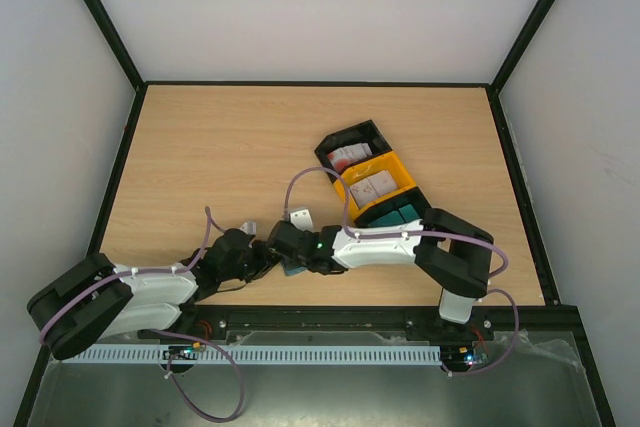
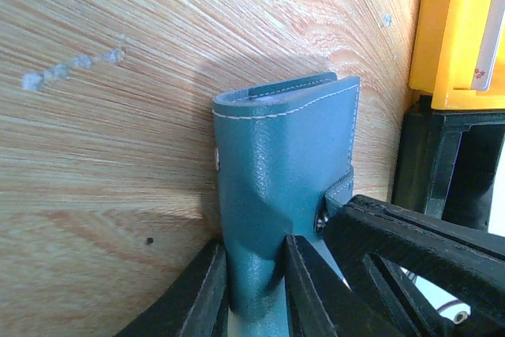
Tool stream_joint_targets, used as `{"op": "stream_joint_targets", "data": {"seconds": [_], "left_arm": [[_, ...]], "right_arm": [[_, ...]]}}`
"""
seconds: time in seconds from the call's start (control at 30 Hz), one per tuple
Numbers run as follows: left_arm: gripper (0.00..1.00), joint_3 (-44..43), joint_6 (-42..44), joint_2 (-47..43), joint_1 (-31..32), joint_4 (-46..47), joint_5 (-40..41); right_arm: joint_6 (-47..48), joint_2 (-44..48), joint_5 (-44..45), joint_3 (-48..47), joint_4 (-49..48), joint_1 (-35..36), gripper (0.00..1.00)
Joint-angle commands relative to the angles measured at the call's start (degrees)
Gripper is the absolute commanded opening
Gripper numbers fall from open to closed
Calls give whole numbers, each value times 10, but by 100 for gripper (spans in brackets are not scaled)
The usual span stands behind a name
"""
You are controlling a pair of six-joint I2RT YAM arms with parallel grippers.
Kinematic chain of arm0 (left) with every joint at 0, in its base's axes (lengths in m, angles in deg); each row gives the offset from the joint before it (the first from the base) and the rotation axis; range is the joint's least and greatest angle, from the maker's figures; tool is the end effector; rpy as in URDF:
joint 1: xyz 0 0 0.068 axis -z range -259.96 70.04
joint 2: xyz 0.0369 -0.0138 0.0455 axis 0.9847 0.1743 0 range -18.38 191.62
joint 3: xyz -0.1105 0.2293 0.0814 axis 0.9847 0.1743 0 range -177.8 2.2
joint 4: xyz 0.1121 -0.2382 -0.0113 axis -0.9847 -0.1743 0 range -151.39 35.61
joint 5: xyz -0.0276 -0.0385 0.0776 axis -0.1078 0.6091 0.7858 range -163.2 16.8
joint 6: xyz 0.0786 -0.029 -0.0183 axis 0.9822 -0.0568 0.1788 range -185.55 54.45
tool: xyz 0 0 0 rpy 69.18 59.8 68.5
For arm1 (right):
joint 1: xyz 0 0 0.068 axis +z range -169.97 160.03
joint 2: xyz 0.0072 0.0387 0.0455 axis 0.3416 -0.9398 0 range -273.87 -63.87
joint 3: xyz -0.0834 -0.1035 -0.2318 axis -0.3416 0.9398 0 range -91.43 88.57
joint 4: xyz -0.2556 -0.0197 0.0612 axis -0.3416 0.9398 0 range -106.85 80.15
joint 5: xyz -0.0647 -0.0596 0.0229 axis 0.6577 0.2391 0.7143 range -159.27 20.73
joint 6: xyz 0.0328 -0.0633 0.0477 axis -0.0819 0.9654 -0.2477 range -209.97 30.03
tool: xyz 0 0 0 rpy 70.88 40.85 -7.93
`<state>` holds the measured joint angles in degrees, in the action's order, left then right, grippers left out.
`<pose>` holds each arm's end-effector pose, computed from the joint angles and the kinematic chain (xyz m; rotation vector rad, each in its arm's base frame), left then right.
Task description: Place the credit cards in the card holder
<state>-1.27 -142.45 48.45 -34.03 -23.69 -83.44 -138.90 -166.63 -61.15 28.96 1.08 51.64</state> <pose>0.1348 -0.1586 0.0767 -0.5487 2.4390 -1.3060 0.1269 0.3481 0.1097 -0.4869 2.6814 0.5143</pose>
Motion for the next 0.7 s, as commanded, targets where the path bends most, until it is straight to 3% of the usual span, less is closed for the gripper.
{"op": "stream_joint_targets", "data": {"seconds": [0.0,0.67], "left_arm": [[23,16,10,22,-1,-89,11],[23,17,11,23,-1,-95,13]], "right_arm": [[-29,-60,-102,68,15,8,2],[-88,-21,-128,191,-67,12,2]]}}
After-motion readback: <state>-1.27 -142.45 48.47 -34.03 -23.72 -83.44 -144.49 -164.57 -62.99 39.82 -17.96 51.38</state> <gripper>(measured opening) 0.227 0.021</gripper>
